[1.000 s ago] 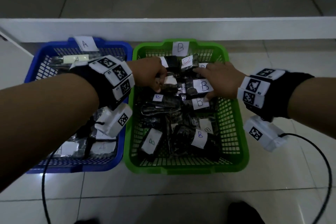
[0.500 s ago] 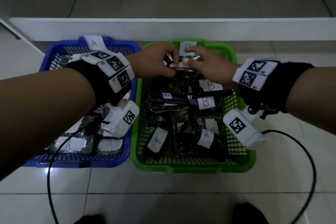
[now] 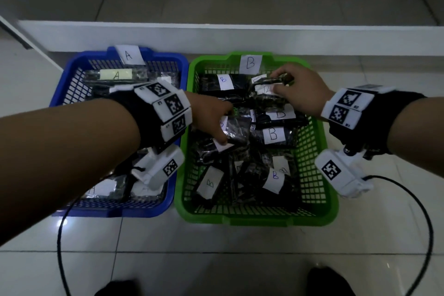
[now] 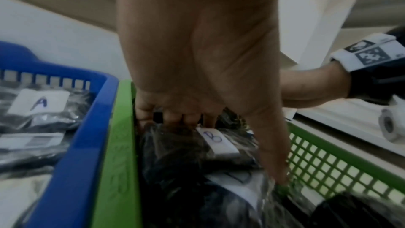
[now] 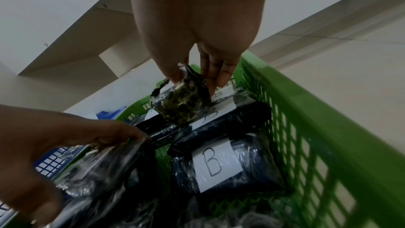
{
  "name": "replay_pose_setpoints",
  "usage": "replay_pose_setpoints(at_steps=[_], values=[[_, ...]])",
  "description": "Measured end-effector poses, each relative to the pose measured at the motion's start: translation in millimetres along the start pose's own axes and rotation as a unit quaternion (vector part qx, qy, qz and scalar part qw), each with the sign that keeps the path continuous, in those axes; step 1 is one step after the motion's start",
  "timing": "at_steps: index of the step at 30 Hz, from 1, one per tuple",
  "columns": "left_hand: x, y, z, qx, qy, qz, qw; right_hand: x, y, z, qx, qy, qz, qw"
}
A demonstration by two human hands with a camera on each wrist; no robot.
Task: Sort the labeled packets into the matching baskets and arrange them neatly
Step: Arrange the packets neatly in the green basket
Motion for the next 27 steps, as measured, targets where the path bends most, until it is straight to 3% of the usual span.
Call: replay_pose_setpoints(at_steps=[3, 7, 14, 17, 21, 24, 27], values=[[-4, 6, -1, 0.029, -0.011, -0.005, 1.0, -2, 1, 2, 0.01, 0.0, 0.001, 1.0], [-15, 13, -5, -0.001, -0.006, -0.035, 0.999, -7, -3, 6, -0.002, 0.018, 0.002, 1.0], [-2, -36, -8, -0.168, 0.017, -0.022, 0.985, -7, -18, 8, -0.056, 0.033, -0.003, 0.998], [1, -25, -10, -0.204, 0.027, -0.111, 0.972, -8, -19, 12, -0.053, 0.027, 0.003, 0.998], [6, -2, -9, -0.276, 0.021, -0.236, 0.932, -7, -13, 17, -0.037, 0.017, 0.012, 0.999], [4, -2, -4, -0.285, 0.03, -0.23, 0.93, 2, -7, 17, -0.027, 0.001, -0.001, 1.0], [-13, -1, 9, -0.311, 0.086, -0.147, 0.935, 12, 2, 16, -0.011, -0.015, -0.01, 1.0]])
Point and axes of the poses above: each hand's wrist, its own z-axis away from the middle knuckle, its own y-axis out of the palm, x = y × z, the point moved 5 cm from there along -z, towards the middle knuckle, and after that the axes turned 9 degrees about -y, right-handed, at the moved point
